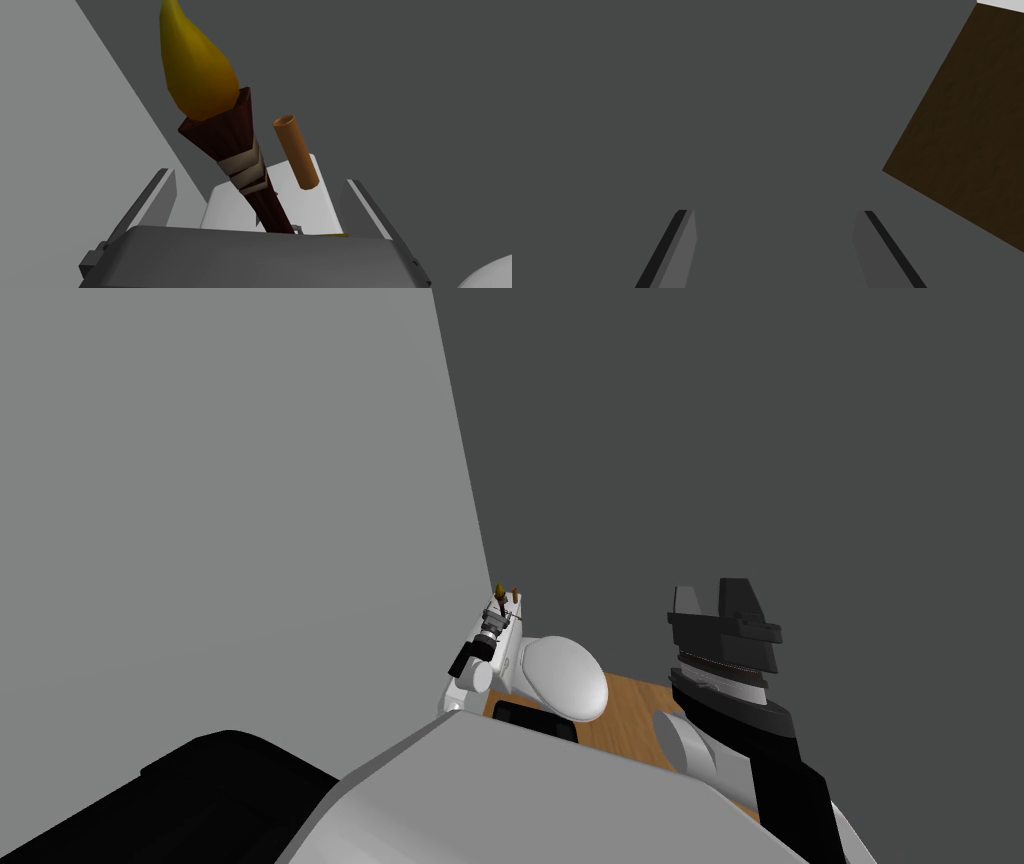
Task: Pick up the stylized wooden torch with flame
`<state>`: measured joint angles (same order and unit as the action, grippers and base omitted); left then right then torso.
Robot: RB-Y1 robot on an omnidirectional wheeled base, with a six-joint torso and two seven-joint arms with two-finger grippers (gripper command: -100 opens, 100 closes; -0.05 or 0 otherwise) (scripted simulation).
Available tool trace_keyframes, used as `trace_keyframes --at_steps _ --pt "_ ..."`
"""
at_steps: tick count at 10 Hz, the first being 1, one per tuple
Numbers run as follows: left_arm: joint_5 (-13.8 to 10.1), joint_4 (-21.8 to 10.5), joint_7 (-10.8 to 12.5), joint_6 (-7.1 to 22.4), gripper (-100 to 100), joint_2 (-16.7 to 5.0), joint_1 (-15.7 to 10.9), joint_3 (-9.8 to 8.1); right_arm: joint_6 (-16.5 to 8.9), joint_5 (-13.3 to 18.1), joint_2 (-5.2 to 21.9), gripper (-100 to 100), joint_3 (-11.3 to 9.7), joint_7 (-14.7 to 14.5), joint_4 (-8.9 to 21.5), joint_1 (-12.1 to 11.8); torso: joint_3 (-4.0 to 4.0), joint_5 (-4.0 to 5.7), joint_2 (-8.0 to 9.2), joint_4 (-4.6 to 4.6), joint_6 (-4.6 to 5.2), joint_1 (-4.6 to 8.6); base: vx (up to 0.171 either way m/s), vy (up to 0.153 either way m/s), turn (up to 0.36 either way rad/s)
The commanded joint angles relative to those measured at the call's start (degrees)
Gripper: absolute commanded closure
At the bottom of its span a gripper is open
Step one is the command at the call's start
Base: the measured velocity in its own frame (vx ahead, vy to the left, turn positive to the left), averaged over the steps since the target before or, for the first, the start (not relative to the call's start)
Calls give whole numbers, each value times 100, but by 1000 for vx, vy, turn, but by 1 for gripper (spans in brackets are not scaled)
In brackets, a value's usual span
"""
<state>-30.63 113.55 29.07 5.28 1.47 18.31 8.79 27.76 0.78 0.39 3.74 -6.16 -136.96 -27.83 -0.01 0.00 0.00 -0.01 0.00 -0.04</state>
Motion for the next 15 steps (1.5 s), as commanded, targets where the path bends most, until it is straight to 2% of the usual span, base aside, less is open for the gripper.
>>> trace_keyframes --at_steps 1,2,3,14,15 --pt "0 0 0 0 -100 0 0 0 0 0 0 0 0 0 0 0 0 0 0 0 0 0 0 0 0" --pt "-1 -2 2 4 0 11 0 0 0 0 0 0 0 0 0 0 1 0 2 0 0 1 0 0 0" --pt "2 139 11 148 -100 23 23 -43 0 0 0 0 0 0 0 0 2 0 2 1 0 1 9 14 -41" --pt "3 155 12 164 -100 25 26 -48 0 0 0 0 0 0 0 0 2 1 4 1 0 3 1 1 -4" --pt "6 297 25 308 -100 37 52 -90 0 0 0 0 0 0 0 0 2 0 3 1 0 1 7 11 -33"
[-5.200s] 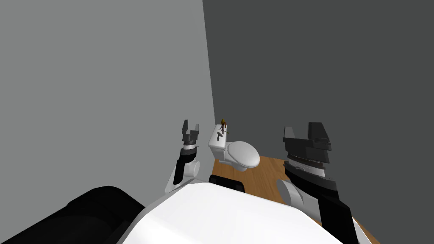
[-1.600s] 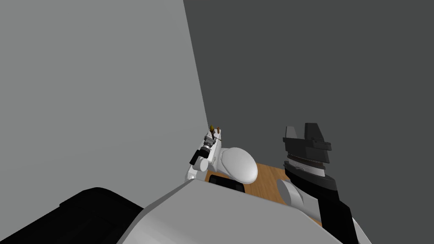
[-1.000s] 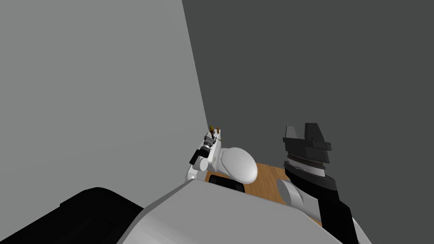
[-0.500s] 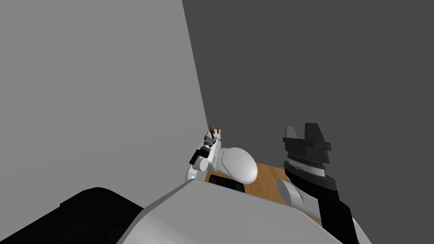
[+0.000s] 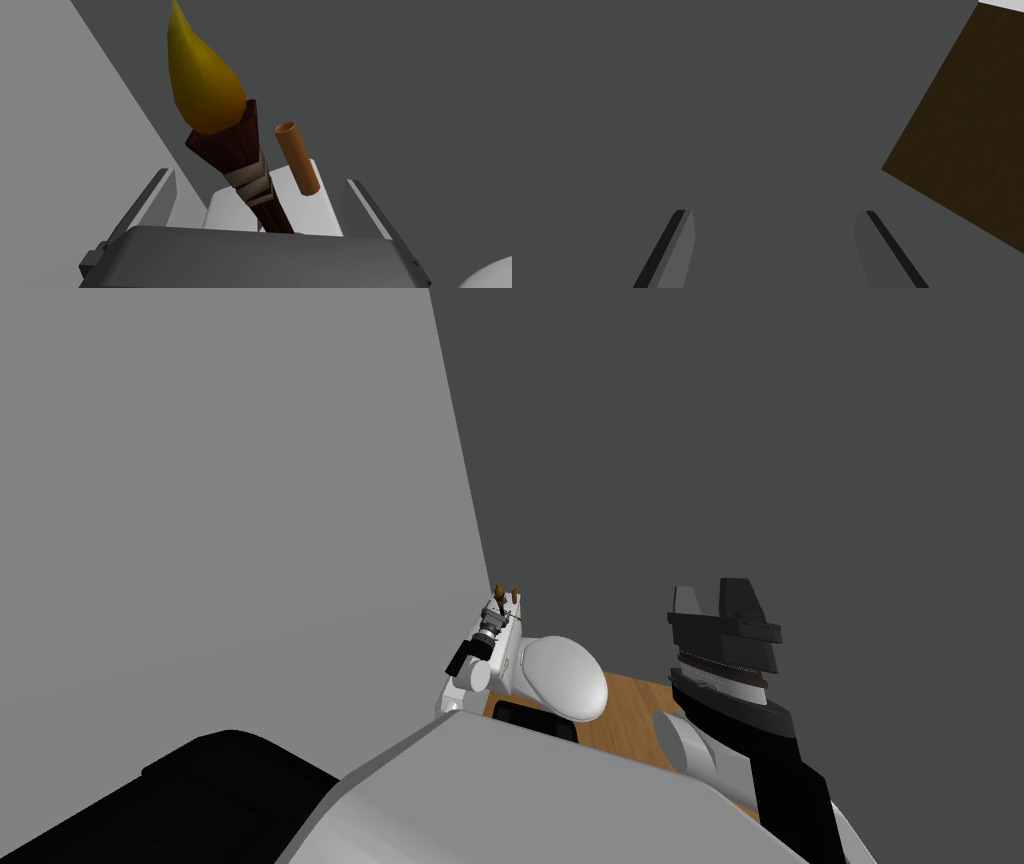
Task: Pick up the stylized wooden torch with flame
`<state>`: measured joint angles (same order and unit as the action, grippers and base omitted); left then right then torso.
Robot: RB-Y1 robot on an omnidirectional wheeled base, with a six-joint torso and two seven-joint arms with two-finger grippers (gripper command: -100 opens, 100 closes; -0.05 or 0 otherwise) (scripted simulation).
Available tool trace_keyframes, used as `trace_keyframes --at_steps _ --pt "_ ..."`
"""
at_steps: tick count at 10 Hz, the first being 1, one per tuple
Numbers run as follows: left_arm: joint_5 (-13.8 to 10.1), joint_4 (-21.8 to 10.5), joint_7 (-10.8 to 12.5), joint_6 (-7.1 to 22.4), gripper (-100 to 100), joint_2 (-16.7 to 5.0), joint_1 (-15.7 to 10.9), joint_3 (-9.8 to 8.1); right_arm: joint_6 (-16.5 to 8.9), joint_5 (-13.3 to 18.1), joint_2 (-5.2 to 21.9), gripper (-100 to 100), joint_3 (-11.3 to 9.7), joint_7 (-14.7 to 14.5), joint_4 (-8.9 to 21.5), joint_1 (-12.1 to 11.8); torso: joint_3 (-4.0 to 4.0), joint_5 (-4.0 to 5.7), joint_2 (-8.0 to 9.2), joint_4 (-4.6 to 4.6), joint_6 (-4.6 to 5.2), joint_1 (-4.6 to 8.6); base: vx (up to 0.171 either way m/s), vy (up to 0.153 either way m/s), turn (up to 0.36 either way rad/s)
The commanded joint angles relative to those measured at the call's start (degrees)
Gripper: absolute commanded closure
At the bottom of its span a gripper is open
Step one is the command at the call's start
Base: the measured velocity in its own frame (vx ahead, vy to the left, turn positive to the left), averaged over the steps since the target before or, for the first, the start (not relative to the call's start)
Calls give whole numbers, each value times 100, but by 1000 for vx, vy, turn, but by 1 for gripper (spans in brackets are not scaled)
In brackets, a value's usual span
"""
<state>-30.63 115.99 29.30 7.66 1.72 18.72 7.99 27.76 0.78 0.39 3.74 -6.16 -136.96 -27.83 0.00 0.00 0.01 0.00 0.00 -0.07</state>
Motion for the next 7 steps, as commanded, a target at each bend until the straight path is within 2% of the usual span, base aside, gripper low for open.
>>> trace_keyframes --at_steps 1,7 --pt "7 53 3 70 -100 13 10 -11 0 0 0 0 0 0 0 0 0 0 0 0 0 0 7 11 -32" --pt "7 69 4 85 -100 14 13 -15 0 0 0 0 0 0 0 0 1 1 3 0 0 6 0 0 0"
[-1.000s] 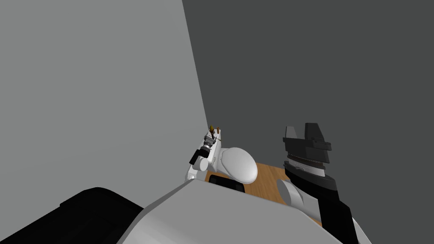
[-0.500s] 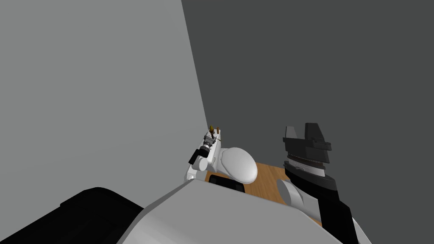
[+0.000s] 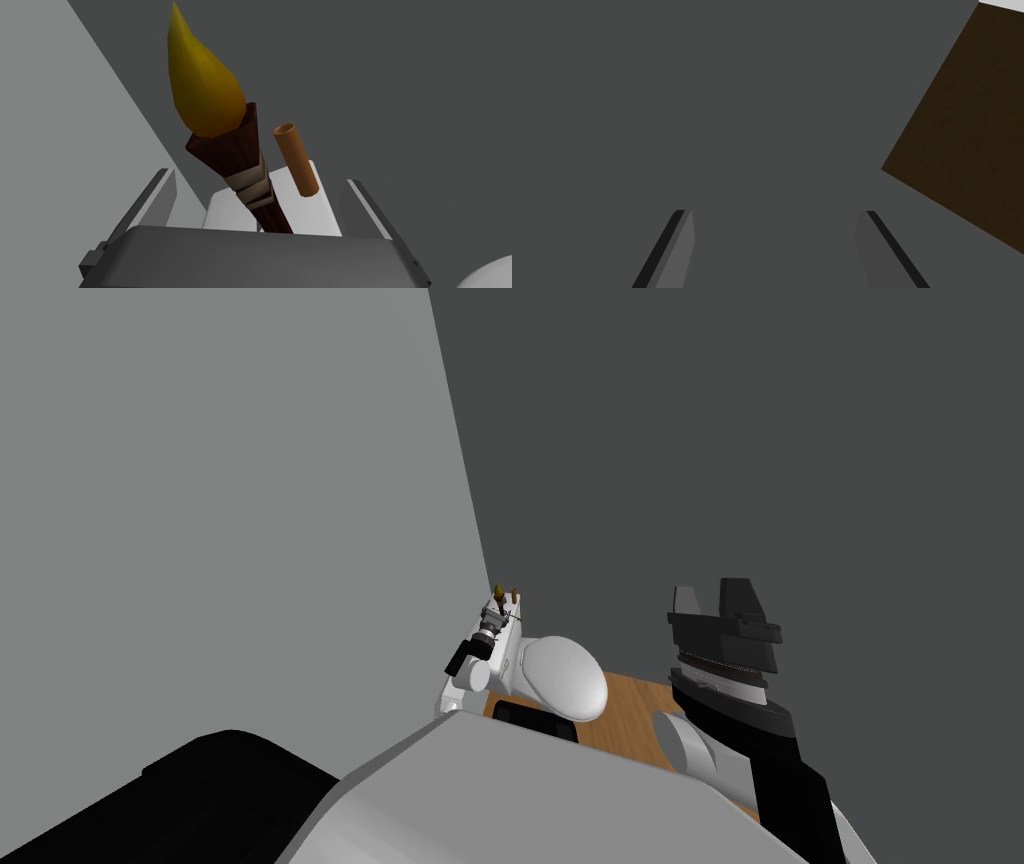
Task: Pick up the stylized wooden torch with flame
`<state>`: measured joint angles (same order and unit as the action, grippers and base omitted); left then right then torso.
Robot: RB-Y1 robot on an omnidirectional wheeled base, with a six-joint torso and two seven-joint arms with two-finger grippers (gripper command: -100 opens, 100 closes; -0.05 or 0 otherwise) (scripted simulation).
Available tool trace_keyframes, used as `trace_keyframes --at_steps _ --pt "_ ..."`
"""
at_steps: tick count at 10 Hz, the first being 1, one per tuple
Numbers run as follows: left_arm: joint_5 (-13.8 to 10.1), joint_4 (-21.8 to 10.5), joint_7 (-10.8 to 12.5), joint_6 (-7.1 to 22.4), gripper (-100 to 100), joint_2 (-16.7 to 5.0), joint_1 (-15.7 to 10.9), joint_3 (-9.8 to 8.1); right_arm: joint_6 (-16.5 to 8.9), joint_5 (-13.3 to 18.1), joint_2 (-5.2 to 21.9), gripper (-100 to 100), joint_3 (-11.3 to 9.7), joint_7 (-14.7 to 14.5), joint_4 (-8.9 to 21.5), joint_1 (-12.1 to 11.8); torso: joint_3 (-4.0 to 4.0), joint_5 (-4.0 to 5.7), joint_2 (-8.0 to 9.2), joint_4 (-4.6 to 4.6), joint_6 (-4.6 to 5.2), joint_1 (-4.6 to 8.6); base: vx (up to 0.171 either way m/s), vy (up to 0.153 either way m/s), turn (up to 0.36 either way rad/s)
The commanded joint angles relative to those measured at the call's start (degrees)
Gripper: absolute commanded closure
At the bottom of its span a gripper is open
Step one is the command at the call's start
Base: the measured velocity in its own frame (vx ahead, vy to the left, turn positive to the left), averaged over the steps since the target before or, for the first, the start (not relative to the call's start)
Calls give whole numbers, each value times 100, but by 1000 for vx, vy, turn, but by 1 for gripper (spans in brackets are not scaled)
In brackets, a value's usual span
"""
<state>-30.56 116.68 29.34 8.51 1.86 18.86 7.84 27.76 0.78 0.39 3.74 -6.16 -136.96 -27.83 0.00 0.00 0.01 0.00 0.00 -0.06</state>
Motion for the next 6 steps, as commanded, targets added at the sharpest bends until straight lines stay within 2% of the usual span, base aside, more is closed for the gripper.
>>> trace_keyframes --at_steps 1,6 --pt "0 0 0 0 -100 0 0 0 0 0 0 0 0 0 0 0 0 0 0 0 0 0 3 6 -17" --pt "0 0 0 0 -100 0 0 0 0 0 0 0 0 0 0 0 1 1 2 0 -1 4 -1 -1 3"
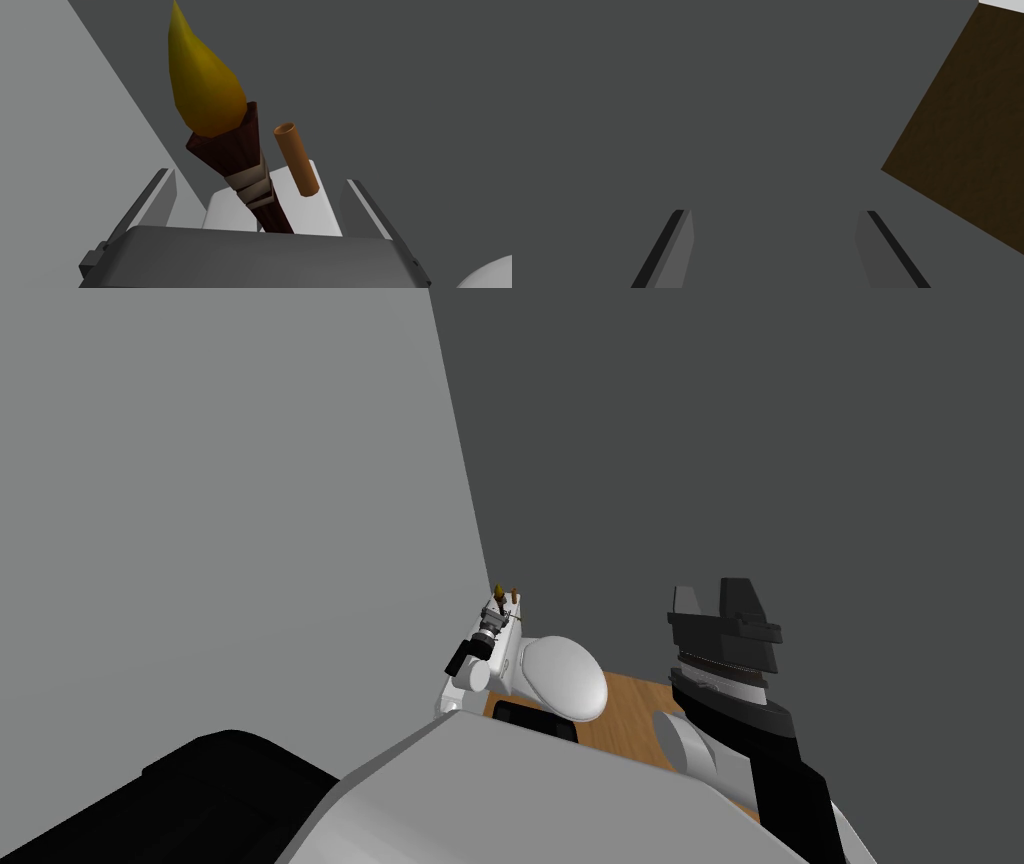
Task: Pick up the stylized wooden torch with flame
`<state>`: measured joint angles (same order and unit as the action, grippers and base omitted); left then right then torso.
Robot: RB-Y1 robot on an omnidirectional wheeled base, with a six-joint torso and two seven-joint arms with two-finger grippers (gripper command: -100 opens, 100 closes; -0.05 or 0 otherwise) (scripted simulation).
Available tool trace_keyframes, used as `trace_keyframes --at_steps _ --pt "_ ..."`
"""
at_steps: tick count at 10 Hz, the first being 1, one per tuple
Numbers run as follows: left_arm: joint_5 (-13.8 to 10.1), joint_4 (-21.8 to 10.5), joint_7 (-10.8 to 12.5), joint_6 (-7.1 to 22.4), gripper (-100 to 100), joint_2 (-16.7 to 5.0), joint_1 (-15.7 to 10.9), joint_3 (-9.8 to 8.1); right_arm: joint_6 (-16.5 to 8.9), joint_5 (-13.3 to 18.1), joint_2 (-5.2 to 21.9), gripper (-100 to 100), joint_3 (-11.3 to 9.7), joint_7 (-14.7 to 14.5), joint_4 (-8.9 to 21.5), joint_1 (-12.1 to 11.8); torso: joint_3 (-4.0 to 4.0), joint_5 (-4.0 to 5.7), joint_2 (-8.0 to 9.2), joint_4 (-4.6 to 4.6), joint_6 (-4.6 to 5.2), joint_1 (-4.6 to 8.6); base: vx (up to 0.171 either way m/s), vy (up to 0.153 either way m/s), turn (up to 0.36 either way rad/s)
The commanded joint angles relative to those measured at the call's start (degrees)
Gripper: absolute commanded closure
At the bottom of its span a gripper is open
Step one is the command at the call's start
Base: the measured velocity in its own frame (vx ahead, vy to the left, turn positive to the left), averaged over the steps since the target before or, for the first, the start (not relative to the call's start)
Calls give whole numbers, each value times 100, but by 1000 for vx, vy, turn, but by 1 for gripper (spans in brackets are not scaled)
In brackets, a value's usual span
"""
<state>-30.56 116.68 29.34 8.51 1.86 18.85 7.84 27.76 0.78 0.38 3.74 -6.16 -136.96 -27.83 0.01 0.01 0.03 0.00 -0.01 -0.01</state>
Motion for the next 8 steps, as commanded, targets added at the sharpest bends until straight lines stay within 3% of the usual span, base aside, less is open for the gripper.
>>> trace_keyframes --at_steps 1,2,3,4,5,7,8 --pt "-286 -286 -285 -141 -100 -76 -286 -205 0 0 0 0 0 0 0 0 0 0 0 0 0 0 -81 5 -174" --pt "-324 -449 -285 -141 -100 -76 -484 -205 0 0 0 0 -1 0 0 2 11 -1 21 4 4 -5 -105 29 -89" --pt "-324 -577 -285 -141 -100 -76 -502 -205 0 0 0 0 0 0 0 1 18 -2 31 7 1 -12 -59 20 20" --pt "-618 -783 -547 -282 -100 -151 -758 -411 0 0 0 0 0 0 0 1 14 -3 23 5 0 -11 -90 15 -171" --pt "-649 -955 -570 -282 -100 -151 -931 -411 0 0 0 0 0 0 0 2 17 -2 30 6 3 -10 -109 29 -81" --pt "-649 -1153 -570 -282 -100 -151 -1004 -411 0 0 0 0 0 0 0 0 14 -2 23 6 0 -9 -29 5 15" --pt "-940 -1352 -850 -423 -100 -227 -1234 -616 0 0 0 0 0 0 0 0 5 -1 7 2 0 -4 -49 5 -155"
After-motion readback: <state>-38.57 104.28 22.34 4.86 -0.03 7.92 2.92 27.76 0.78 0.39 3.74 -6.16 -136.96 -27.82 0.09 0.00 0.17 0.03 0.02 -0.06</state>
